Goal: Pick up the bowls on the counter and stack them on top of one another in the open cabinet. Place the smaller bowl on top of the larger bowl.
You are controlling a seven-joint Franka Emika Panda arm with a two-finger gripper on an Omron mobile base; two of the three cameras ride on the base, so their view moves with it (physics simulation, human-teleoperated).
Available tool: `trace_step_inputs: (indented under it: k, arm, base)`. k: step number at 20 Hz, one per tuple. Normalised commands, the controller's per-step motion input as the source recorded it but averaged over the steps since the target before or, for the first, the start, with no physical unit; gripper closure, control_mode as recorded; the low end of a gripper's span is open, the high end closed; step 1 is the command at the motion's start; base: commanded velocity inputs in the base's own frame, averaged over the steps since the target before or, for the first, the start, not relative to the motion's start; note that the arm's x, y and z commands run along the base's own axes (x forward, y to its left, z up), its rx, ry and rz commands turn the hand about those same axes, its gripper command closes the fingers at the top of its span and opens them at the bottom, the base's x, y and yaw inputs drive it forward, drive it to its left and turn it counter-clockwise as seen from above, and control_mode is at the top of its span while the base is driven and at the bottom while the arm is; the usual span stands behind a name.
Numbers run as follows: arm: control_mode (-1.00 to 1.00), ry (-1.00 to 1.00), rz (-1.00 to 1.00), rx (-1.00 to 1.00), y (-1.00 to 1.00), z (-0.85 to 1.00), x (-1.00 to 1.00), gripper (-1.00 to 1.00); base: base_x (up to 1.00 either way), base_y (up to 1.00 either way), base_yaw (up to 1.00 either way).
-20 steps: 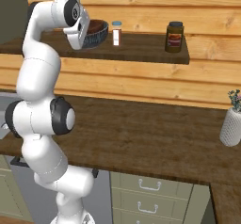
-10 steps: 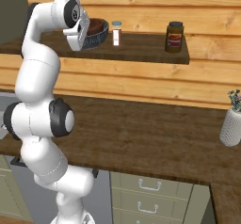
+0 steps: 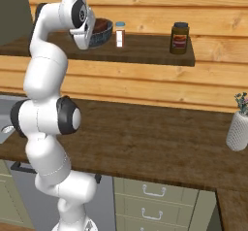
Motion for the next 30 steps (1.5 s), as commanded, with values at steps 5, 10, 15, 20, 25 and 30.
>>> trace_step_inputs:
  k: [5,10,15,20,25,30]
  arm:
    - [-1.0,0.0,0.0,0.0,0.02,0.0,0.45,1.0]
    - [-1.0,0.0,0.0,0.0,0.04,0.0,0.06,-1.0]
    - [-1.0,0.0,0.0,-0.04,0.01,0.09,0.02,-1.0]
    - [-1.0,-0.03,0.0,-0.01,0.03,0.0,0.22,-1.0]
    - [-1.0,-0.16,0.0,0.0,0.03,0.0,0.25,-1.0]
    - [-1.0,-0.2,0.0,0.0,0.0,0.0,0.24,-1.0]
  base:
    - [0.0,0.0,0.0]
    - [0.0,0.0,0.0]
    - [0.0,0.0,0.0]
    - [0.0,0.0,0.0]
    - [0.0,0.0,0.0]
    - [0.0,0.0,0.0]
